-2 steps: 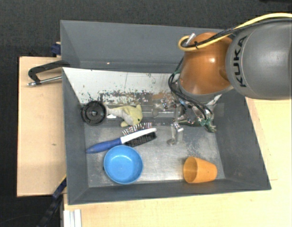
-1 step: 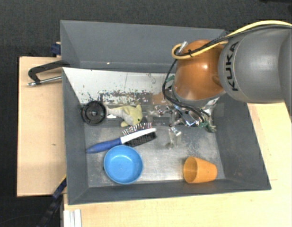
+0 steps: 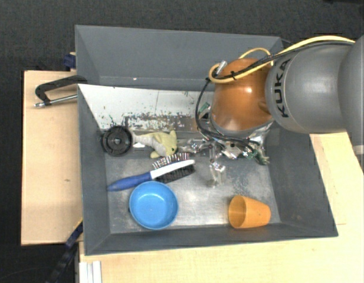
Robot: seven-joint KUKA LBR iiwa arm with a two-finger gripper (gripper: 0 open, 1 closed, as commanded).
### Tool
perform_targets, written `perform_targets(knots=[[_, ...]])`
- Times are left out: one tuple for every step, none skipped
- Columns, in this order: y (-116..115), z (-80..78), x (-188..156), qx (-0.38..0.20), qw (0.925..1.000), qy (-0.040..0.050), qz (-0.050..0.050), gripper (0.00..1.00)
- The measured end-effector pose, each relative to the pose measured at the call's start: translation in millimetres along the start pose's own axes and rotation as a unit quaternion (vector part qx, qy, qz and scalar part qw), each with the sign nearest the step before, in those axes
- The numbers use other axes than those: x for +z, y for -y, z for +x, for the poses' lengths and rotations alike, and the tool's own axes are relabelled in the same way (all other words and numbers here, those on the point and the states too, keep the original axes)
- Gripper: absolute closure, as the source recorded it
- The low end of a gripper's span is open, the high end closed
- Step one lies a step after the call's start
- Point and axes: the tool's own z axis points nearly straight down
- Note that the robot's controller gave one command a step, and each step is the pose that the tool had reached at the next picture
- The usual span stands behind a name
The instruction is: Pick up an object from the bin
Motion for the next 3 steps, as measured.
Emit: perform_targets(knots=[[0.5, -0.6, -1.2, 0.0, 1.0, 0.0014, 0.0, 1.0], [-9.3, 23.3, -36.4, 0.004, 1.0, 0.0013, 0.001, 1.0], [-9.1, 23.1, -34.4, 0.004, 1.0, 0.0012, 0.0, 0.0]])
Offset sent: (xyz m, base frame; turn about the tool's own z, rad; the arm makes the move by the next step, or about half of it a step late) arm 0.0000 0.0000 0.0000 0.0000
